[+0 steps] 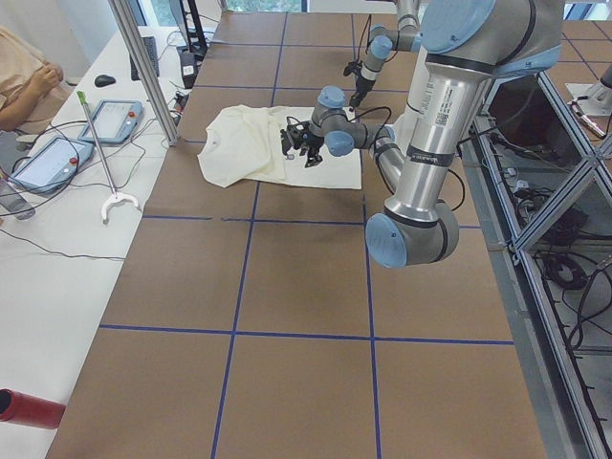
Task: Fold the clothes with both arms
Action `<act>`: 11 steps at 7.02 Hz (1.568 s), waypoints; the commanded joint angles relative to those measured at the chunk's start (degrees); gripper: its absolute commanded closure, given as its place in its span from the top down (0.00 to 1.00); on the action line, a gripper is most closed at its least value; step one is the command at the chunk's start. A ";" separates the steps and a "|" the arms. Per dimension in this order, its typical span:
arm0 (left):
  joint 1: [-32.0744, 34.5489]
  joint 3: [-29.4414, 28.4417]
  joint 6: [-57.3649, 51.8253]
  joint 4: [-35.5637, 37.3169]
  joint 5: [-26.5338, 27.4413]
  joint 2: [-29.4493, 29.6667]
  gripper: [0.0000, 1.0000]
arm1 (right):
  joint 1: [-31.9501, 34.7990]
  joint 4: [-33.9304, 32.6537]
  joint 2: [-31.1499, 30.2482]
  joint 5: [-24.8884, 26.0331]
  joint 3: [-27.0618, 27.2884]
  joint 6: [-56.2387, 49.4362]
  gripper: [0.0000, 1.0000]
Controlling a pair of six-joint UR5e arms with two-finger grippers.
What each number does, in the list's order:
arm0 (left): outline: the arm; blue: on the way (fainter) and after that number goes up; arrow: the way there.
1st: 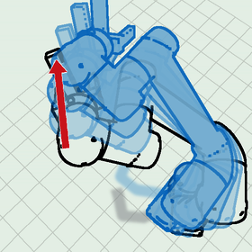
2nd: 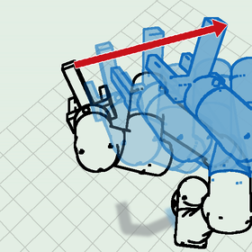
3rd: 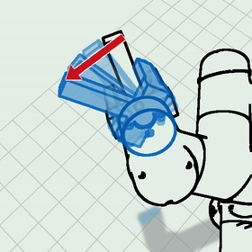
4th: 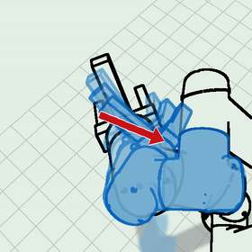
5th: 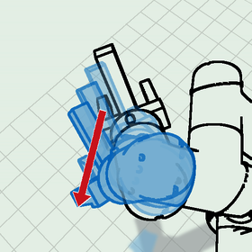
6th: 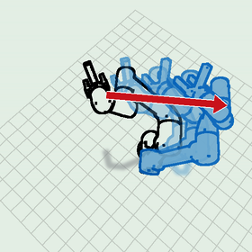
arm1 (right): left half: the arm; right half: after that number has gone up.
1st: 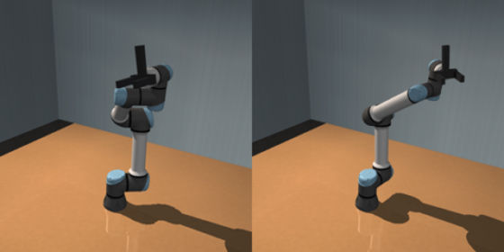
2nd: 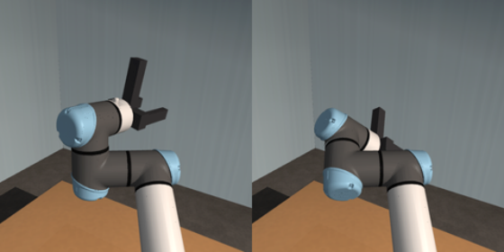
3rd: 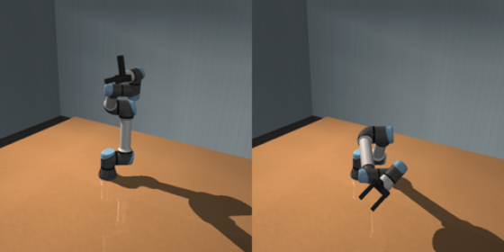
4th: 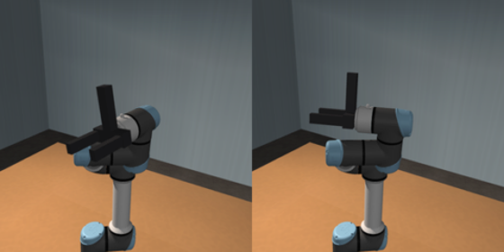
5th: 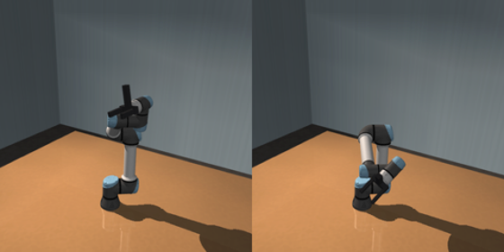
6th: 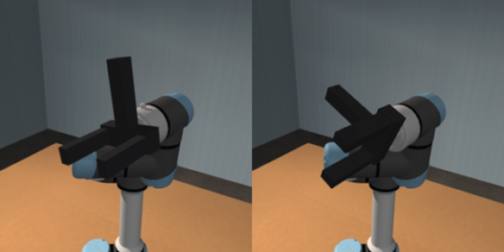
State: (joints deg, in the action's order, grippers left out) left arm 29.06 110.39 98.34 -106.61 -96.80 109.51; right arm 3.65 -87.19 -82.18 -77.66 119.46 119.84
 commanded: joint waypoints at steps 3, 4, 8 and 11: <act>0.03 0.00 0.01 0.00 0.03 0.09 0.58 | 0.30 0.00 -0.26 -0.12 -0.02 -0.04 0.00; 0.03 0.17 0.10 0.00 0.03 0.09 0.58 | 0.56 0.00 -0.17 -0.21 0.76 -0.04 0.00; -10.12 8.34 8.42 1.41 7.90 -9.45 0.58 | 0.92 0.00 -1.22 -0.48 4.20 -0.04 0.00; -16.66 7.56 12.14 1.49 12.07 -11.34 0.57 | 0.83 0.00 -1.92 -0.65 4.20 -0.13 0.00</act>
State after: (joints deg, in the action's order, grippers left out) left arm 14.22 118.18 109.75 -105.19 -85.56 98.65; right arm 4.56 -87.19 -83.69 -78.23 123.68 119.76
